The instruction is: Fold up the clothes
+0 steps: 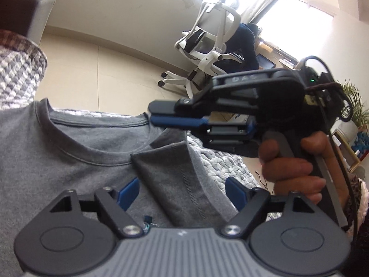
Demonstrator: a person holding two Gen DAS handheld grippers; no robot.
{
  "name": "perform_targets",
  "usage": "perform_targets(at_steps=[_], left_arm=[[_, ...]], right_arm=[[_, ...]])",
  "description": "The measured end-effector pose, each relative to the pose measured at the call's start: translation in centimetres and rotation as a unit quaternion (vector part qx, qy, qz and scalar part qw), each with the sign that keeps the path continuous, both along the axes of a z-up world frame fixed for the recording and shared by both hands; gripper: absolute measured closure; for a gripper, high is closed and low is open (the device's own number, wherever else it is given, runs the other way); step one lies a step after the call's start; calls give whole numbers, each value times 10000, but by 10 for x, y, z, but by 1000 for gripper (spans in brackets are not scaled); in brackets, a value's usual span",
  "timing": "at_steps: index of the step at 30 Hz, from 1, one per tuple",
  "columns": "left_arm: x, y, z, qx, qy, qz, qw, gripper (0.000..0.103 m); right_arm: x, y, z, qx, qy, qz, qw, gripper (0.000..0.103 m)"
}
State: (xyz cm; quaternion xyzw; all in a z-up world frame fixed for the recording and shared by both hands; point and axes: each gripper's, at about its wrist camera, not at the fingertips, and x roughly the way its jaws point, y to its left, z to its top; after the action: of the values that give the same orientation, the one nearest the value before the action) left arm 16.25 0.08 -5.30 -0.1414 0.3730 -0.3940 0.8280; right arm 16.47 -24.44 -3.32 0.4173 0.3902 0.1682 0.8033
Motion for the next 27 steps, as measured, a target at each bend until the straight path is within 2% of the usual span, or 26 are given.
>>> perform_targets(at_steps=[6,12,17,22,27], left_arm=[[7,5,-5,-53,226,122,9997,36],[8,7,-1,-28,290,196,9994,36],[18,14,-2,-77,558,411,9976,36],[18,16,-3,-107,677,415,9968,36],[18,14,-4,-102,752,366,9964,35]], right_arm=[[-20,-11,8,-389,-92,-7,9992,88],[-52,-32,-7,-639,124,-178,9977,88],[-82,-41,-17,-776,476,-233,9956,88],[-107,-34,-25,-950,844,-19,9919,88],[-126,-16,-24,-1086,960,309,9890,88]])
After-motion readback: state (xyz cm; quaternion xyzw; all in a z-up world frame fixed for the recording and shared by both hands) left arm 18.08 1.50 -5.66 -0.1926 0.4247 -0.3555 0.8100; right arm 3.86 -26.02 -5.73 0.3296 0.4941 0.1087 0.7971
